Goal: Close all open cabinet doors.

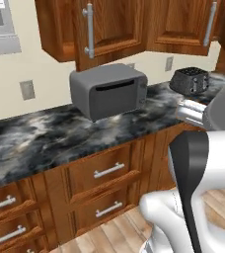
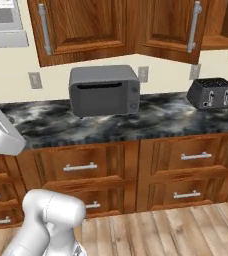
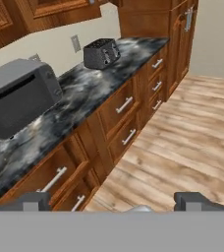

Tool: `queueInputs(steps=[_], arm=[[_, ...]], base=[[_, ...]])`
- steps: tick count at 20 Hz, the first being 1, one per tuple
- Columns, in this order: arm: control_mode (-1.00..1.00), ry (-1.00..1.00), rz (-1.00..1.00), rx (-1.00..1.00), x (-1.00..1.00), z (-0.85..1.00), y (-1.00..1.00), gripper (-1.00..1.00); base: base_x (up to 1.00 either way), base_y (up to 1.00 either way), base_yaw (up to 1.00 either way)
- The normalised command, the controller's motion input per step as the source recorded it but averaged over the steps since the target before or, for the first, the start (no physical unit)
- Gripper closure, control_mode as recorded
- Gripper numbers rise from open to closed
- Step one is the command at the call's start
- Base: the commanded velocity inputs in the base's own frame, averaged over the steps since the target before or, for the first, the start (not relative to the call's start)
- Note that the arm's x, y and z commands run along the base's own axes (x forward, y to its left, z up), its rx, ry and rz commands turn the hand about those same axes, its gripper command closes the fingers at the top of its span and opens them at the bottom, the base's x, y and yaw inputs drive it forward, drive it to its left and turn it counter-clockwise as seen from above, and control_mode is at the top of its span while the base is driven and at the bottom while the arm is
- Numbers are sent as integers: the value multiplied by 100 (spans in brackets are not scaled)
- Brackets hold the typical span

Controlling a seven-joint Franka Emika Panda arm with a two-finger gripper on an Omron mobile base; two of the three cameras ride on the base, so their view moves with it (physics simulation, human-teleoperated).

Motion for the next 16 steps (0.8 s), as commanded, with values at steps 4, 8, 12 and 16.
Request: queueInputs(steps=[4, 8, 12, 16], arm=[[100, 0, 0, 0, 0, 0, 0, -100], [100, 0, 0, 0, 0, 0, 0, -100], [100, 0, 0, 0, 0, 0, 0, -100], [100, 0, 0, 0, 0, 0, 0, -100]], base=[[34, -98, 58], [8, -73, 14], [48, -33, 7], [42, -2, 8]])
